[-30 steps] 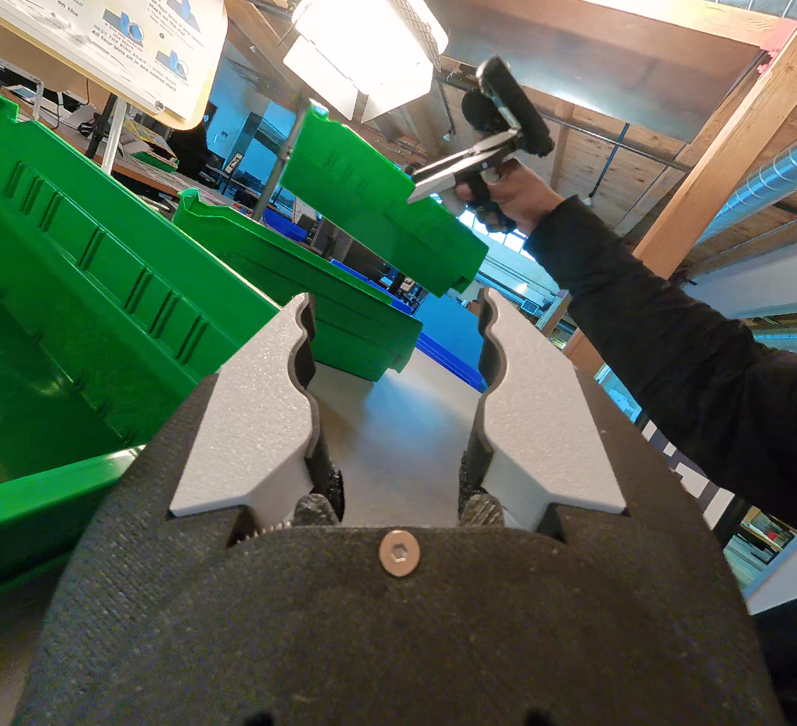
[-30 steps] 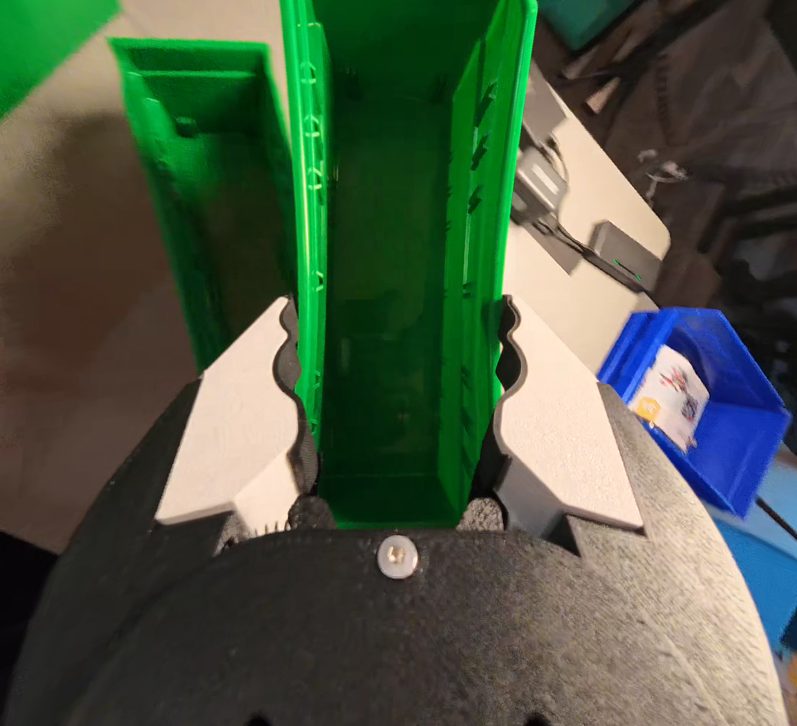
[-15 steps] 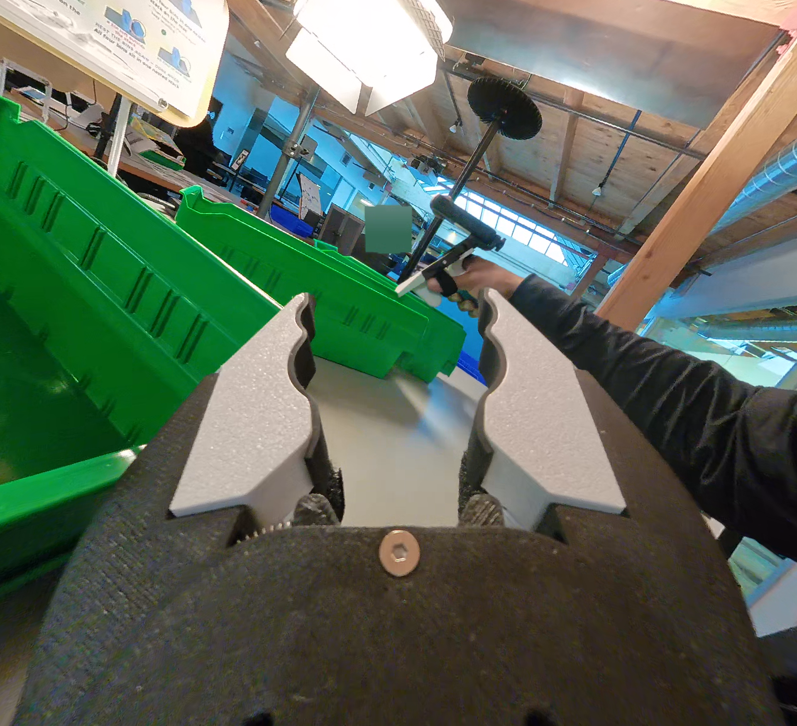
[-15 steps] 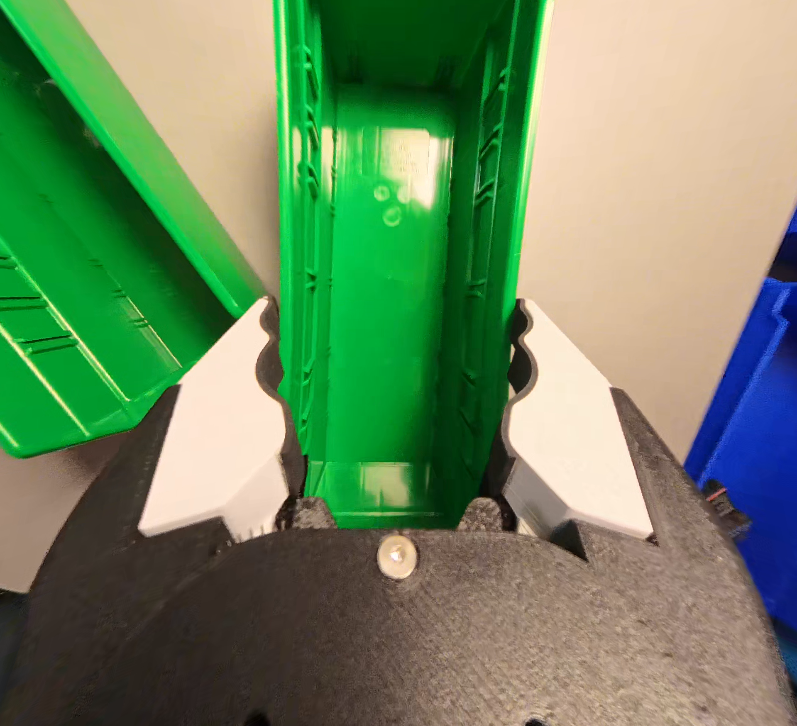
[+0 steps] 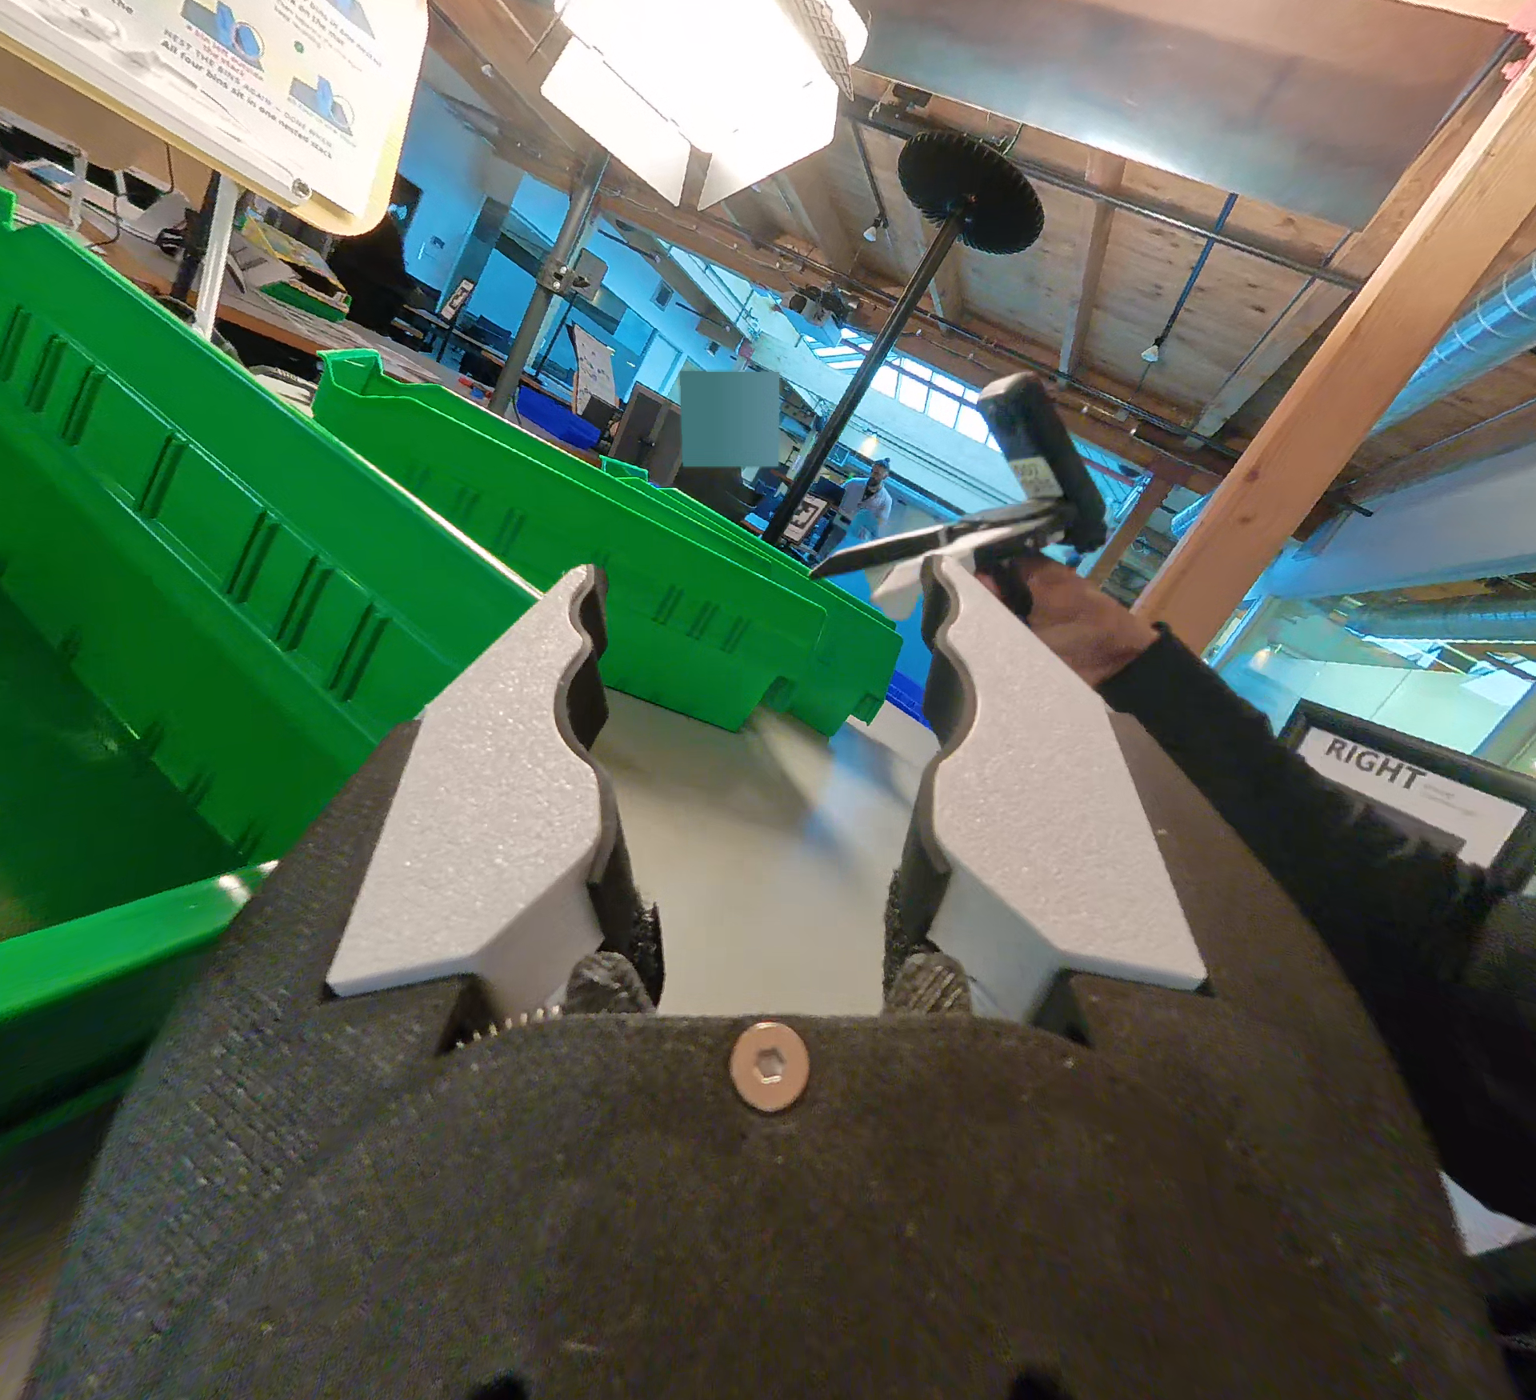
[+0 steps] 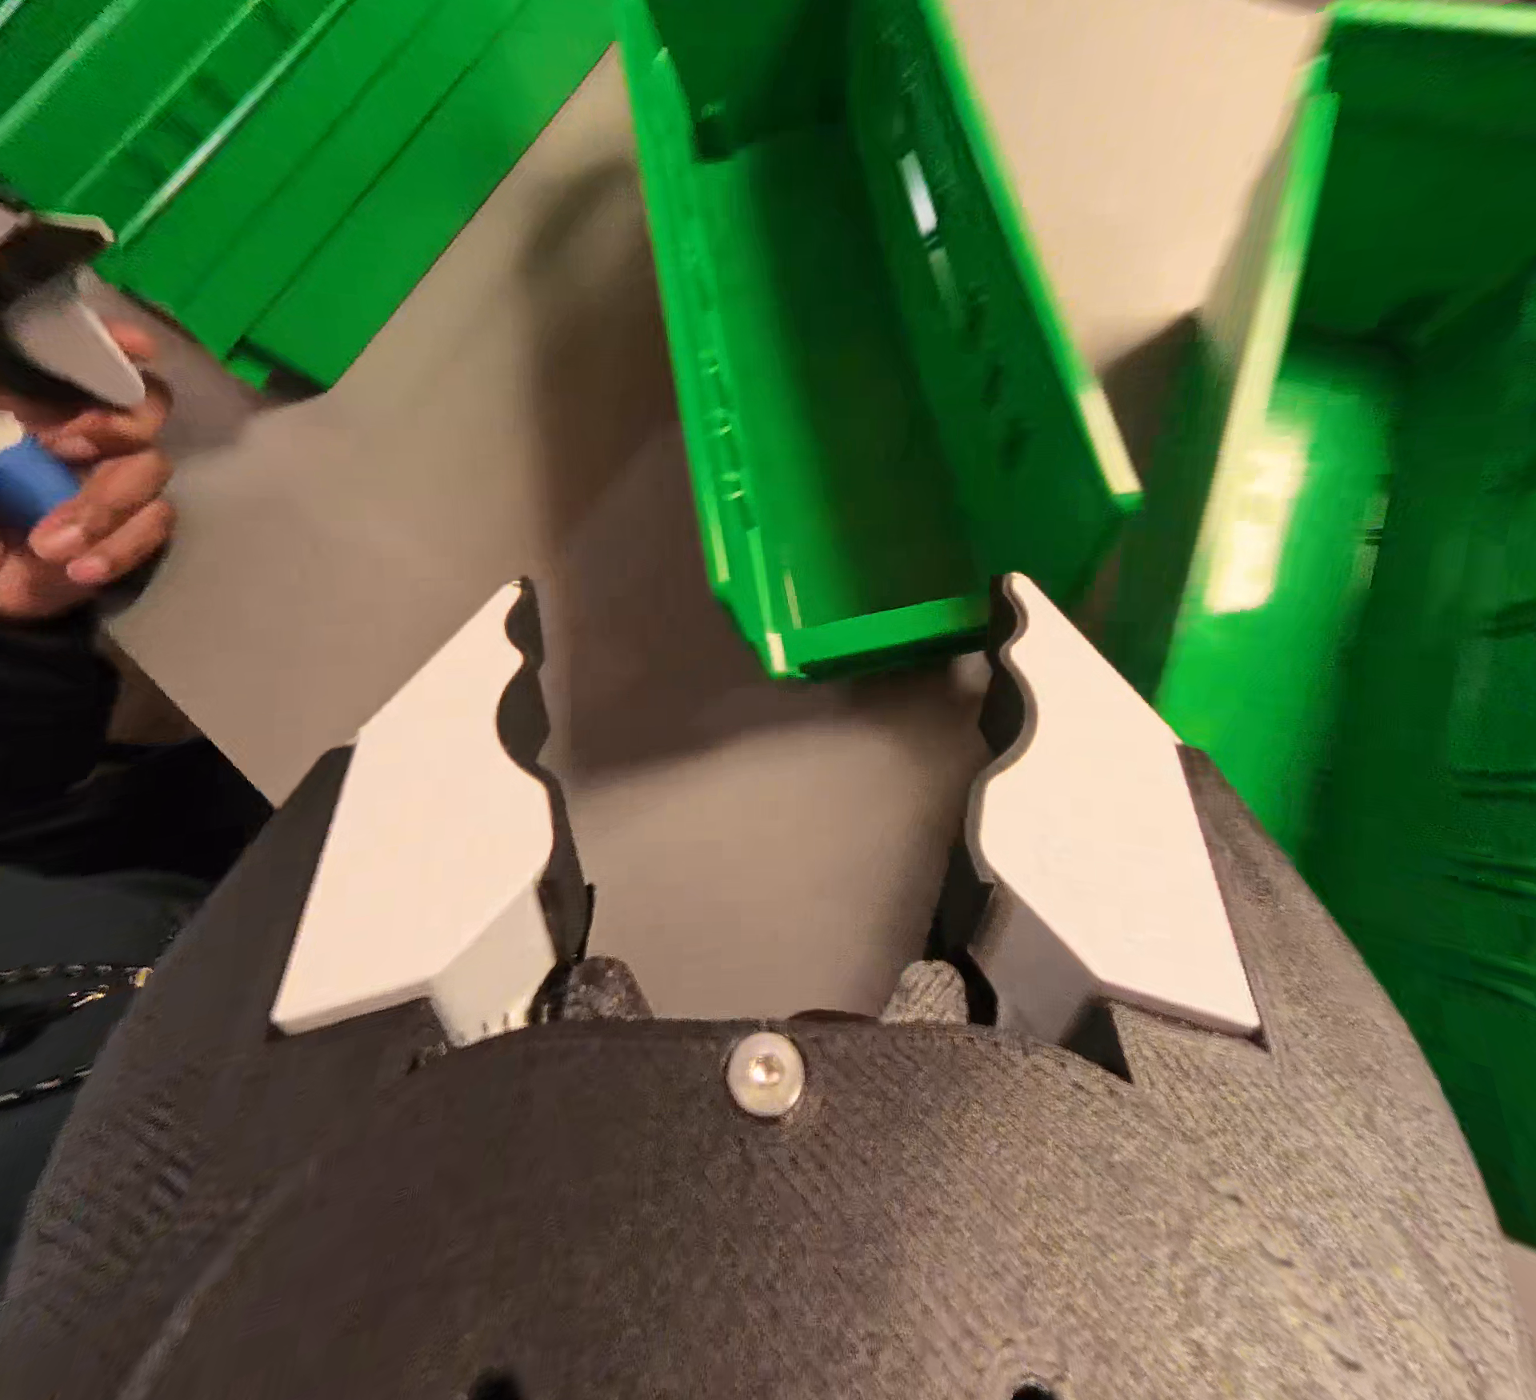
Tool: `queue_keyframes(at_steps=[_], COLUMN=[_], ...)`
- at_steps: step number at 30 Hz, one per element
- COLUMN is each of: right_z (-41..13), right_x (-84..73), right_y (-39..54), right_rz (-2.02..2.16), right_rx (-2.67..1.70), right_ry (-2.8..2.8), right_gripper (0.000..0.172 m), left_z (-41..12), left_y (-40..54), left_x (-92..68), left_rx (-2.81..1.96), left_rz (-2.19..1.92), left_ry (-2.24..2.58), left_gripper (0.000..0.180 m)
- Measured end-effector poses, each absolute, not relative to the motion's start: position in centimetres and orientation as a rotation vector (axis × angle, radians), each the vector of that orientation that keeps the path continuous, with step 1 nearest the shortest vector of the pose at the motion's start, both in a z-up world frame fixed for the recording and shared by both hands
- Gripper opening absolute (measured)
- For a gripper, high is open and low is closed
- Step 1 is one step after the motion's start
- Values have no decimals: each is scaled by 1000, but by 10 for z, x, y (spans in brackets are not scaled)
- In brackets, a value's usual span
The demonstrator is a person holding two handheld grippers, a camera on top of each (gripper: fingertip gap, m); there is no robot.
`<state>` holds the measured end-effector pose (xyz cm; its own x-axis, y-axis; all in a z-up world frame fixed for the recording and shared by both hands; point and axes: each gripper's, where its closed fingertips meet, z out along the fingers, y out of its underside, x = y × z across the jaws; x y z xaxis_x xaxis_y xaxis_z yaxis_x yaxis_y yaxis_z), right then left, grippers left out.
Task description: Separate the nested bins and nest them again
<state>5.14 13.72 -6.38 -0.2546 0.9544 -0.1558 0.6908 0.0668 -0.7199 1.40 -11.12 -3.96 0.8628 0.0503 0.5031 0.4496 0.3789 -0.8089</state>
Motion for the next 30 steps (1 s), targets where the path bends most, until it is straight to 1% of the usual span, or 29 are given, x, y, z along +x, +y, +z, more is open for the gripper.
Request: queue_keyframes(at_steps=[6,7,13,14,17,19,22,23,30], right_z=[-114,-118,-128,-128,-128,-128,-124,-122,-88], right_x=[45,45,53,50,38,33,36,39,89], right_y=[78,70,-4,-11,-23,-24,-27,-26,7], right_rz=[1082,1091,1319,1334,1319,1304,1382,1405,1530], right_rx=[-1563,-1558,-1503,-1477,-1461,-1470,-1487,-1488,-1397], right_ry=[-2000,-1975,-2028,-2028,-2020,-2010,-1972,-1952,-1719], right_gripper=[105,107,99,96,102,98,102,100,97], left_z=[-40,-41,-42,-42,-42,-42,-42,-42,-42], left_y=[-110,-109,-107,-107,-106,-106,-106,-106,-106], left_x=[15,15,17,17,18,18,18,18,19], left_rx=[-1180,-1184,-1204,-1206,-1211,-1211,-1213,-1214,-1215], left_rz=[-251,-245,-225,-224,-215,-212,-209,-208,-200], left_ry=[-489,-488,-480,-479,-476,-477,-477,-477,-471], left_gripper=[75,75,76,75,75,75,75,75,75])
